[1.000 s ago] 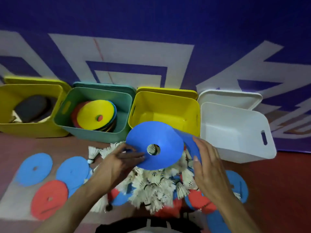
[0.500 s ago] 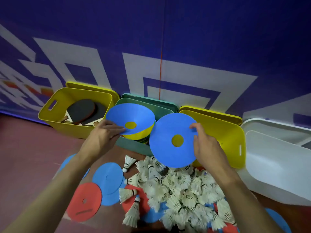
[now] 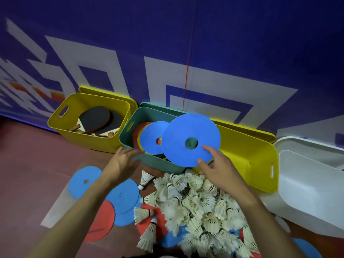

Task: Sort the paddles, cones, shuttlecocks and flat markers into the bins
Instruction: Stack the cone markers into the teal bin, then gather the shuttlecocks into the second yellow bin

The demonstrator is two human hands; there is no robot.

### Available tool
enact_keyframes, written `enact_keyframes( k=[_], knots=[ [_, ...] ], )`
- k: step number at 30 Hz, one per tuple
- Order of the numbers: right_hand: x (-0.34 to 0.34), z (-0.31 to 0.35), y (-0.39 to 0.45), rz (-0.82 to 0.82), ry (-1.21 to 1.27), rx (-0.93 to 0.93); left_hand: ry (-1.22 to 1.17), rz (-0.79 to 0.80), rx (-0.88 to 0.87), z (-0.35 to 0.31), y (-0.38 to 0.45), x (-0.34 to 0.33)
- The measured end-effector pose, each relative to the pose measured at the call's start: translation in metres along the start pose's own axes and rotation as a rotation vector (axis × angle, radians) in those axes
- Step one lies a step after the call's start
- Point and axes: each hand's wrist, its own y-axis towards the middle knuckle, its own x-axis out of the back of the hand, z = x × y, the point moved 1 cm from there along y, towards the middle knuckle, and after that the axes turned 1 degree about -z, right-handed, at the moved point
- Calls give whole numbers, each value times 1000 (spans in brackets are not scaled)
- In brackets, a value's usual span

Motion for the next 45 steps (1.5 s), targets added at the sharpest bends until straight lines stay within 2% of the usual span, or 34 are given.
enact_keyframes(
  k=[2, 5, 6, 8, 10, 15, 18, 21, 24, 30, 37, 42, 45],
  knots=[
    [-18, 12, 18, 46, 53, -10, -15, -34, 14, 0, -33, 6],
    [-41, 30, 44, 138, 311, -97, -34, -68, 39, -9, -75, 15],
    [-47, 32, 49, 142, 252, -80, -38, -68, 52, -12, -86, 16],
    [-61, 25, 48, 113, -58, -4, -74, -62, 88, -18, -105, 11],
    [-72, 7, 31, 74, -193, 77, -123, -55, 116, -27, -117, 0],
    [-82, -69, -39, 65, -245, 74, -176, 83, 102, -52, -123, -49],
    [-84, -108, -74, 67, -247, 25, -164, 193, 23, -73, -111, -80],
    [-86, -125, -95, 65, -245, -24, -81, 307, -62, -88, -94, -109],
    [-93, -125, -104, 75, -226, 21, -44, 377, -51, -96, -81, -124],
    [-112, -107, -104, 186, -241, 72, -105, 234, -15, -102, -74, -117],
    [-135, -98, -79, 346, -365, 128, -134, 70, 5, -105, -73, -65],
    [-133, -98, -74, 326, -267, 148, -224, -3, 74, -104, -74, -35],
    [-113, -90, -82, 288, -160, 132, -280, -91, 42, -114, -66, -18]
  ],
)
